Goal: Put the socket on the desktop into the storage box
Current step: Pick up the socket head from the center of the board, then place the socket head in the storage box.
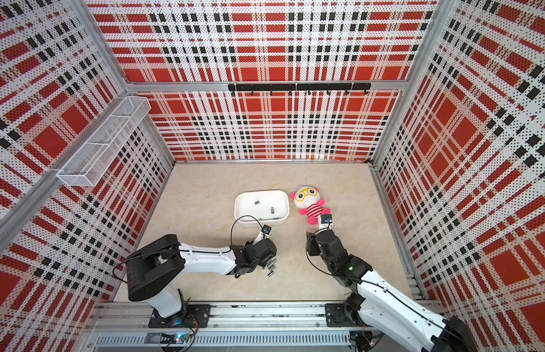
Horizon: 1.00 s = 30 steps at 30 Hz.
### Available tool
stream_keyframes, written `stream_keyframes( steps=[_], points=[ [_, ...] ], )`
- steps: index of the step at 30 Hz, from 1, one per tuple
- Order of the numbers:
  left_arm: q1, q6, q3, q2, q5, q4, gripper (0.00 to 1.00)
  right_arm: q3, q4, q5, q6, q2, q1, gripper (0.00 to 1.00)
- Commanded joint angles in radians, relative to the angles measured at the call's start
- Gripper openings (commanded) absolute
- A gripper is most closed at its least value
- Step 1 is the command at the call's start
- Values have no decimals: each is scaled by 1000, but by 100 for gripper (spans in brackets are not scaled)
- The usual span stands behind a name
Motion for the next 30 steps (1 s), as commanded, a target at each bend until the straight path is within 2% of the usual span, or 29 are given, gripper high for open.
stream_keyframes(
  steps=[1,3,9,10,12,17,21,24,27,30],
  points=[
    [7,8,14,8,11,12,34,-8,19,-3,-9,-3,3,57],
    [8,8,11,4,11,13,33,-9,19,-4,-9,-3,3,57],
    [8,8,5,-14,19,16,18,-10,17,1,-8,-1,2,57],
    [8,8,3,-20,19,16,15,-10,17,1,-9,-2,2,57],
    [7,14,-3,-37,1,16,0,-9,15,2,-8,-2,2,57],
    [-53,11,-10,-109,-154,0,0,-9,14,8,-9,-8,2,57],
    [-107,19,-44,-209,-231,74,0,-7,13,28,-13,-5,2,58],
    [-107,5,-68,-285,-186,134,0,-7,14,28,-13,-5,2,57],
    [-100,-39,-32,-362,-112,135,0,-10,19,31,-11,-6,3,57],
    [-60,-90,2,-419,-31,208,0,-12,20,35,-10,-8,2,57]
  ],
)
